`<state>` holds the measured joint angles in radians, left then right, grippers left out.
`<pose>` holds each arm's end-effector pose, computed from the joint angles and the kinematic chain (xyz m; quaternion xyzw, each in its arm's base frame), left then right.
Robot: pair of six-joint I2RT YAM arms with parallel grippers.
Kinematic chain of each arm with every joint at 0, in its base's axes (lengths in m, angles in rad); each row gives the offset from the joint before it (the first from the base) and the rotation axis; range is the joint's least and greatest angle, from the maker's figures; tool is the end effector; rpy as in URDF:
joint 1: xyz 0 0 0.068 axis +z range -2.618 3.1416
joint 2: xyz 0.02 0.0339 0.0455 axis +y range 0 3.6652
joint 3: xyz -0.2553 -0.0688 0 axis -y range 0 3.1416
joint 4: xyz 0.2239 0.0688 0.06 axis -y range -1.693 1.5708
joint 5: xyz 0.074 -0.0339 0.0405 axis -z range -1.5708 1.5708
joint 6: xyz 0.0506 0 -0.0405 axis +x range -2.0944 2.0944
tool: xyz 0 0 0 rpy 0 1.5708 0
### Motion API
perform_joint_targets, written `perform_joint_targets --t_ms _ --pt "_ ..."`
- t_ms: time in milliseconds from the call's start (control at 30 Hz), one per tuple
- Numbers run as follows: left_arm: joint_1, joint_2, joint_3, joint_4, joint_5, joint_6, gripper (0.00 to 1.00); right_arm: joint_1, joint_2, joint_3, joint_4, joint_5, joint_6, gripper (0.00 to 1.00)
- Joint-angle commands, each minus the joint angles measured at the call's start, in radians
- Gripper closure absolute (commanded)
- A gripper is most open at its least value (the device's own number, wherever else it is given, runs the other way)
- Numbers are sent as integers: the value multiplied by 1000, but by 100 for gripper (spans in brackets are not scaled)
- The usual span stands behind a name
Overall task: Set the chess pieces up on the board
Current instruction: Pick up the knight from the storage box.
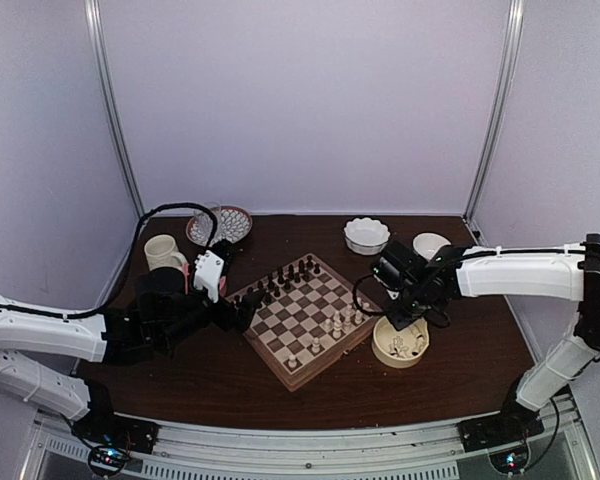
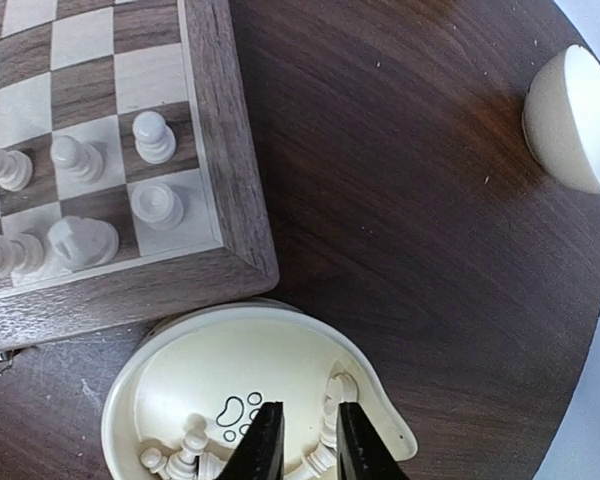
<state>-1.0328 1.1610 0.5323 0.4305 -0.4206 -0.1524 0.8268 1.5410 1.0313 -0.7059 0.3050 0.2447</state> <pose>0.1471 -0.2062 0.2408 0.2027 0.7408 -0.2122 0.6042 0.2006 0.1955 0.1972 -0.2535 0.9396 -0.0394 0.2265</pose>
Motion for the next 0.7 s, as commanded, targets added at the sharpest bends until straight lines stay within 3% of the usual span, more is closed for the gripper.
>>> perform_joint_targets --t_ms 0,267,667 --pt "3 24 9 -21 -4 -17 2 -13 60 -2 15 60 56 80" --pt "3 -26 -16 -21 -74 -37 2 -37 99 -19 15 51 83 81" --pt "3 -28 -23 -10 -51 -40 2 -37 171 11 -55 60 110 81"
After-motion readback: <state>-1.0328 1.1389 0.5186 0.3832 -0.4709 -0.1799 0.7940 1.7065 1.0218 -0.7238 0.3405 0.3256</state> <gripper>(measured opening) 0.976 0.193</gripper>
